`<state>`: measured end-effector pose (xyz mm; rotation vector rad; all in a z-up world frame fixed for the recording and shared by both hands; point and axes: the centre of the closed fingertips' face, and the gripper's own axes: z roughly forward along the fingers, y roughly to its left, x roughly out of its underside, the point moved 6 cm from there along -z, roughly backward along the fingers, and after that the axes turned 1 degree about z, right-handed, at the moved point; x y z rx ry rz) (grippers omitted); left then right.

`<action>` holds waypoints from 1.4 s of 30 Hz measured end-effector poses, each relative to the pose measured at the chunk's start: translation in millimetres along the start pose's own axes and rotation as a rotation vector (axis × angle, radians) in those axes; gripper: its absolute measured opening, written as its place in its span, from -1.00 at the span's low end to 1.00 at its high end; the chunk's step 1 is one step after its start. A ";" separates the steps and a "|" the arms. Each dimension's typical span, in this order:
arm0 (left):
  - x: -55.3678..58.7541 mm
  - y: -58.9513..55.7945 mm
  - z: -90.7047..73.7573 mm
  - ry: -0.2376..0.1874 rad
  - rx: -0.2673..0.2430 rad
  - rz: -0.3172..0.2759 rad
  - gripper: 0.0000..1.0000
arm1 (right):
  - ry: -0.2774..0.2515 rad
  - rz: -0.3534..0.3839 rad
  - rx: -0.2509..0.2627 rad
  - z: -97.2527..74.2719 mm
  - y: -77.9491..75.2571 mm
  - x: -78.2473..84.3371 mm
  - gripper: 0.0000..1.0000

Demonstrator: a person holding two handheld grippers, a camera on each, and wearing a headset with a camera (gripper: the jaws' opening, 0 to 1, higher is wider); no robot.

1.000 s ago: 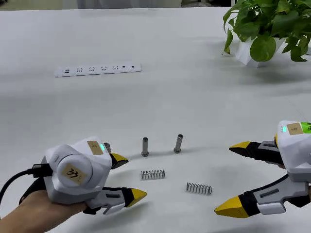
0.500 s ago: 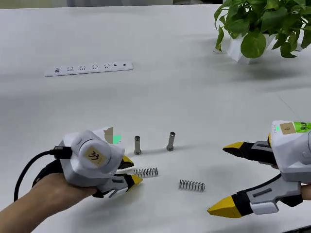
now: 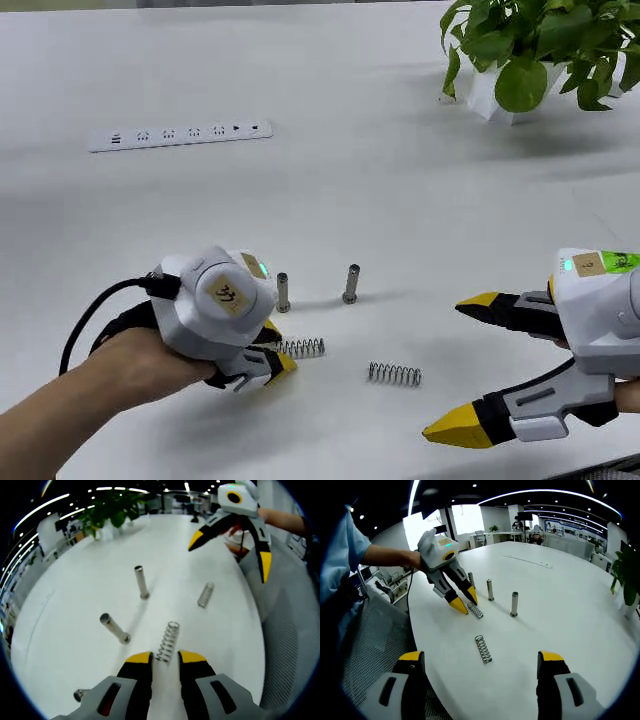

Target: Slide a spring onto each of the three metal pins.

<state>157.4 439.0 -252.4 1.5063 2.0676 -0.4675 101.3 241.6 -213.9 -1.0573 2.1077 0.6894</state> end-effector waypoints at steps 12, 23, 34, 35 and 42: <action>-1.1 -1.2 -0.4 0.044 -0.005 0.034 -0.68 | -0.002 0.002 0.000 0.1 1.6 1.5 0.87; -1.4 -3.6 -2.2 0.062 -0.022 0.069 -0.78 | -0.006 0.009 -0.003 1.3 4.4 3.4 0.86; 10.0 -12.0 -8.8 -0.036 -0.067 -0.069 -0.79 | -0.003 0.023 -0.002 0.5 6.3 6.0 0.81; 11.3 -12.8 -9.4 -0.049 -0.069 -0.101 -0.79 | -0.003 0.023 -0.003 0.8 6.7 6.0 0.81; 18.6 -21.0 -22.4 -0.146 -0.068 -0.210 -0.80 | 0.002 0.014 -0.017 3.6 10.6 1.9 0.78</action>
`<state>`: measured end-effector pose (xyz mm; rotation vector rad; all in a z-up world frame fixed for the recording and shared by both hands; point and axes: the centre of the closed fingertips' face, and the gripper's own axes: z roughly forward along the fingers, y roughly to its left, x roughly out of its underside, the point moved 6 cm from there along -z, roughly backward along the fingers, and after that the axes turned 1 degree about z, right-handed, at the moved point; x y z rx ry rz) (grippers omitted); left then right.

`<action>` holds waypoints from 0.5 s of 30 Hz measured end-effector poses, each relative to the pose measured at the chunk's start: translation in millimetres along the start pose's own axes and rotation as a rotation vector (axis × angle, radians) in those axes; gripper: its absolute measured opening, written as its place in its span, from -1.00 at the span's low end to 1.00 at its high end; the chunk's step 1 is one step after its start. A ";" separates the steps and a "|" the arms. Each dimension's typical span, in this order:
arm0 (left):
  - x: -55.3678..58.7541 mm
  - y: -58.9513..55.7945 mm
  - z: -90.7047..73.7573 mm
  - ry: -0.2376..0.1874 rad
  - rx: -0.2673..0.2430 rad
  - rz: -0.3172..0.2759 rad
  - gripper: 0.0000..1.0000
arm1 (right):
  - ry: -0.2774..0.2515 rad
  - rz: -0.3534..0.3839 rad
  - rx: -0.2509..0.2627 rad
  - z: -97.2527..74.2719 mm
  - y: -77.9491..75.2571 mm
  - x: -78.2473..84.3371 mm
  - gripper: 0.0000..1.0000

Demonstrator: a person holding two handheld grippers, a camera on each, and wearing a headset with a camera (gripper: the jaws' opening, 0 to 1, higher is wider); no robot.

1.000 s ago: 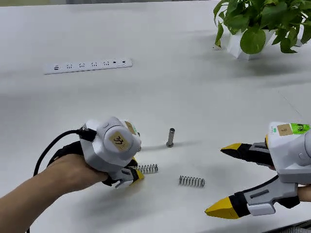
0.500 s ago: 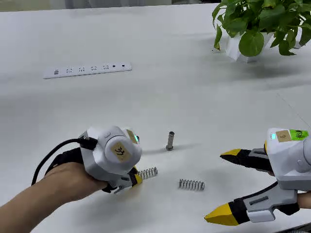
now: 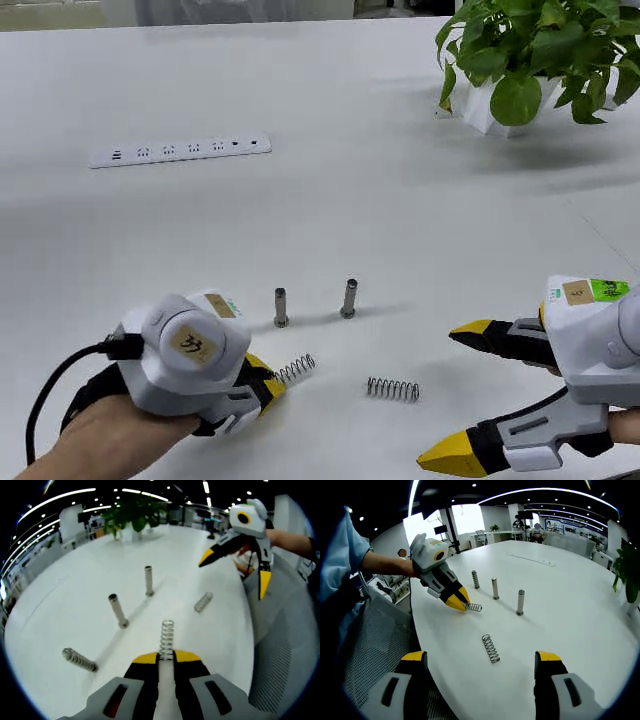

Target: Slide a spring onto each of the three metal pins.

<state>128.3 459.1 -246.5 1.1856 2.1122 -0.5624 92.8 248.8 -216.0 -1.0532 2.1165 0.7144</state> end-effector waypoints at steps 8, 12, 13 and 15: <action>-9.4 -13.1 -15.1 -0.114 0.022 0.018 -0.79 | -0.056 0.009 -0.036 3.0 7.0 -20.4 0.69; -16.1 -19.3 -19.1 -0.152 0.033 0.044 -0.79 | -0.073 -0.006 -0.052 5.2 9.4 -29.4 0.64; -17.5 -20.8 -19.4 -0.164 0.043 0.051 -0.79 | -0.077 -0.008 -0.059 5.9 10.6 -31.3 0.61; -19.4 -24.1 -18.9 -0.181 0.064 0.051 -0.79 | -0.082 -0.017 -0.074 7.7 13.2 -35.0 0.52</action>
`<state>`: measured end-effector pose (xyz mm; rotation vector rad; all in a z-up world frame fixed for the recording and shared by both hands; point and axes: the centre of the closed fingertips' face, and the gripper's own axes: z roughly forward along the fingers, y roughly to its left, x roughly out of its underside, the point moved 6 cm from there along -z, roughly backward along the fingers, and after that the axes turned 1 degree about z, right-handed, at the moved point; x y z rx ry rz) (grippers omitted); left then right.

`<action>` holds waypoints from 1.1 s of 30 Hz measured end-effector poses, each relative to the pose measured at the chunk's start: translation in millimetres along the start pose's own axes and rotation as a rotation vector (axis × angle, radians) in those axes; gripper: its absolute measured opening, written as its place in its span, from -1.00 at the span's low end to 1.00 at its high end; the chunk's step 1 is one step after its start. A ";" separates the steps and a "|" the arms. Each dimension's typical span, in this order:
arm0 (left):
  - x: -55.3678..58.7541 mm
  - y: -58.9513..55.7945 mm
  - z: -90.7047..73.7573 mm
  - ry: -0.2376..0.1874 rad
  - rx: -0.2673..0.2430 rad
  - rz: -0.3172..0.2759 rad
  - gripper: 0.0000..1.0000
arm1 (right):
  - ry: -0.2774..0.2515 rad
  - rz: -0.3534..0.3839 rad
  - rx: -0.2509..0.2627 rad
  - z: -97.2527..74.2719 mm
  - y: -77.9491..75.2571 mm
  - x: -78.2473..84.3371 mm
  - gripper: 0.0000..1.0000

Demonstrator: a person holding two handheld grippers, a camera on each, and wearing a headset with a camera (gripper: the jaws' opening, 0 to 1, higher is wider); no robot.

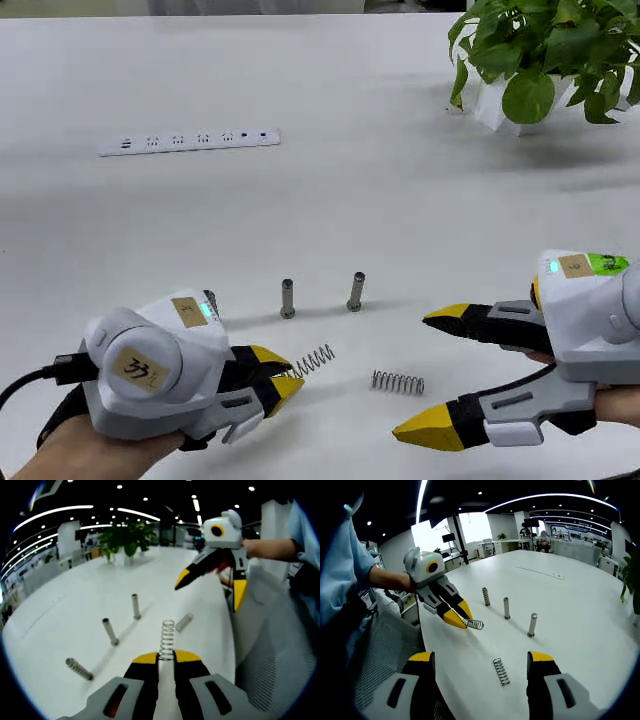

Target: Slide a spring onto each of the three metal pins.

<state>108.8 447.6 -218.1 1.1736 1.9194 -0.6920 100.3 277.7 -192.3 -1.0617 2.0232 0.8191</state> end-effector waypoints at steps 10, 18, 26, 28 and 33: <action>-8.8 -15.8 3.6 -0.045 0.060 0.048 -0.79 | 0.001 -0.033 -0.066 3.9 6.6 -8.8 -0.03; -11.9 -21.7 6.6 -0.055 0.114 0.071 -0.79 | 0.006 -0.051 -0.127 6.4 12.4 -10.6 -0.36; -15.5 -27.4 7.5 -0.064 0.153 0.119 -0.79 | 0.007 -0.108 -0.143 7.4 13.8 -10.8 -0.49; -16.0 -28.7 7.7 -0.066 0.161 0.129 -0.79 | 0.006 -0.108 -0.150 7.6 14.7 -10.8 -0.51; -17.3 -31.2 8.0 -0.076 0.175 0.145 -0.79 | 0.004 -0.105 -0.180 7.7 20.1 -11.3 -0.64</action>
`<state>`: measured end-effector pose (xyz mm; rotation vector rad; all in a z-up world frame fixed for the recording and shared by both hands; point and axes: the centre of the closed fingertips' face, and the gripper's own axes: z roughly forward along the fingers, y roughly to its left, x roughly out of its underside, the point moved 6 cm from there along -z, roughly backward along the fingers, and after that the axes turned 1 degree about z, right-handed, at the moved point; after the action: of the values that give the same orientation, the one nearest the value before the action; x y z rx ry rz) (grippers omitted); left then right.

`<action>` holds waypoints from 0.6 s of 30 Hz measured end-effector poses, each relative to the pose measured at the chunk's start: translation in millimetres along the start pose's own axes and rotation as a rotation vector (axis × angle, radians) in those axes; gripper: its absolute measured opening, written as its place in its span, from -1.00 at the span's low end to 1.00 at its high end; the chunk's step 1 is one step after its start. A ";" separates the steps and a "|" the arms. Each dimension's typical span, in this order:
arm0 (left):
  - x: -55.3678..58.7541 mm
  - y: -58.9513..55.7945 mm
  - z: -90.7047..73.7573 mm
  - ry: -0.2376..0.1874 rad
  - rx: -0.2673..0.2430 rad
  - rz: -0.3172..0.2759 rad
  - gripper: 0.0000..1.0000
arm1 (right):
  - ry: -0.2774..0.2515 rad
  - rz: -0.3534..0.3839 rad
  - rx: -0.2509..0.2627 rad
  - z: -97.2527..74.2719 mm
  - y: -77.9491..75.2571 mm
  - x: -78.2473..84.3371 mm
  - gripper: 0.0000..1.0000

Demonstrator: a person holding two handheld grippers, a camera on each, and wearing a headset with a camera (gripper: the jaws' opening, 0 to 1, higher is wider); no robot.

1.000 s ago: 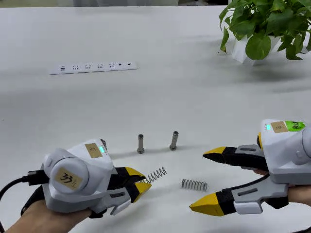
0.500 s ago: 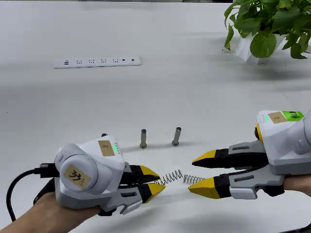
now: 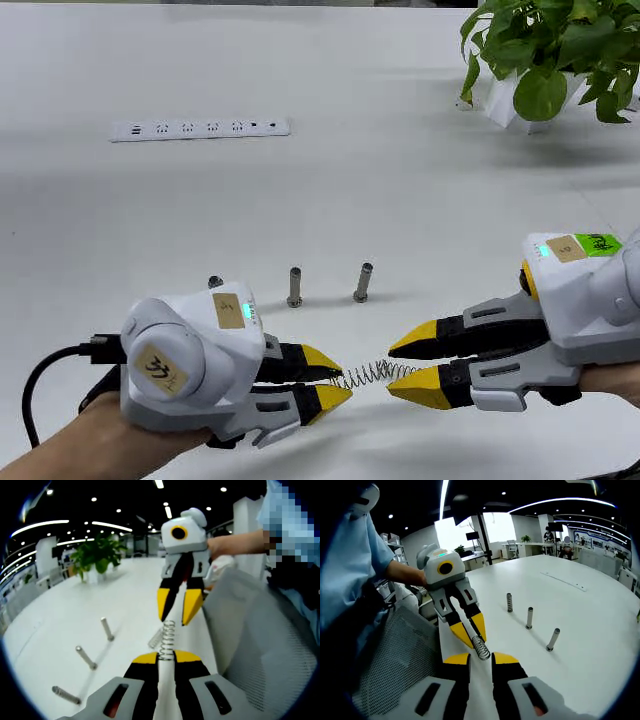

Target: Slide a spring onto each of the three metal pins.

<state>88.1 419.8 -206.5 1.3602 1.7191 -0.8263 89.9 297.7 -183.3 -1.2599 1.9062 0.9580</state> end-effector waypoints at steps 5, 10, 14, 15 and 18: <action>-0.5 -2.5 0.2 0.001 0.012 0.021 -0.79 | -0.003 0.010 -0.013 1.0 2.7 -1.0 -0.70; -0.7 -3.7 0.2 -0.001 0.019 0.028 -0.79 | -0.001 0.012 -0.017 1.6 3.4 -1.6 -0.75; -1.8 -3.9 0.4 -0.010 0.020 0.032 -0.79 | 0.012 0.001 -0.017 2.3 3.3 0.1 -0.75; -1.9 -4.0 0.3 -0.009 0.020 0.035 -0.79 | 0.015 0.001 -0.019 2.3 3.6 0.5 -0.75; -2.1 -4.5 0.4 -0.011 0.021 0.038 -0.80 | 0.015 -0.007 -0.019 1.6 3.2 0.5 -0.78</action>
<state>84.1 417.4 -204.7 1.3953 1.6757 -0.8318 86.9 299.7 -183.8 -1.2871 1.9071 0.9672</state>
